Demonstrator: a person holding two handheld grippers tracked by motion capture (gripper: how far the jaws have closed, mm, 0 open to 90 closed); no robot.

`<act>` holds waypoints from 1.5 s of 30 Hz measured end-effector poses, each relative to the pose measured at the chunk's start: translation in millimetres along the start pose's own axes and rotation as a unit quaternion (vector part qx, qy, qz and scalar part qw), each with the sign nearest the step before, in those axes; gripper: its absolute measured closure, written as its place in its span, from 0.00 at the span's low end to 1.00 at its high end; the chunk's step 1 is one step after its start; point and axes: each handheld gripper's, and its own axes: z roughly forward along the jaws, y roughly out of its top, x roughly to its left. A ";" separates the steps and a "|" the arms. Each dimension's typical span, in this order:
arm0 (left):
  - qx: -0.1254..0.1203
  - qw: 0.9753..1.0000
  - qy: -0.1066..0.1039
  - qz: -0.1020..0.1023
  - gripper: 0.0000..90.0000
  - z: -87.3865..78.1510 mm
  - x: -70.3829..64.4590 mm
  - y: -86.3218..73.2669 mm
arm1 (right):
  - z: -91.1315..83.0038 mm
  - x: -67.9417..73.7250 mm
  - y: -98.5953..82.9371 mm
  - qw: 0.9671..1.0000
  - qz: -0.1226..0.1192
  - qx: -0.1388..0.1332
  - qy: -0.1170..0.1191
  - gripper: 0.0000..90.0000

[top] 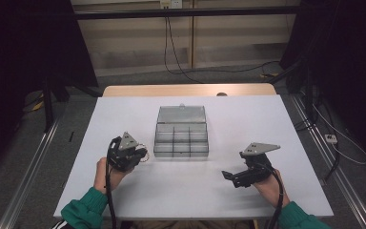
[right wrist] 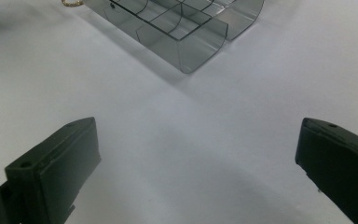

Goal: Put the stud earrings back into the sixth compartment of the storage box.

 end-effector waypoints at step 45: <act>-0.060 0.997 -0.034 0.026 0.96 14.0 -22.4 33.2 | 3.8 -1.7 1.7 1.000 0.005 0.000 0.004 0.00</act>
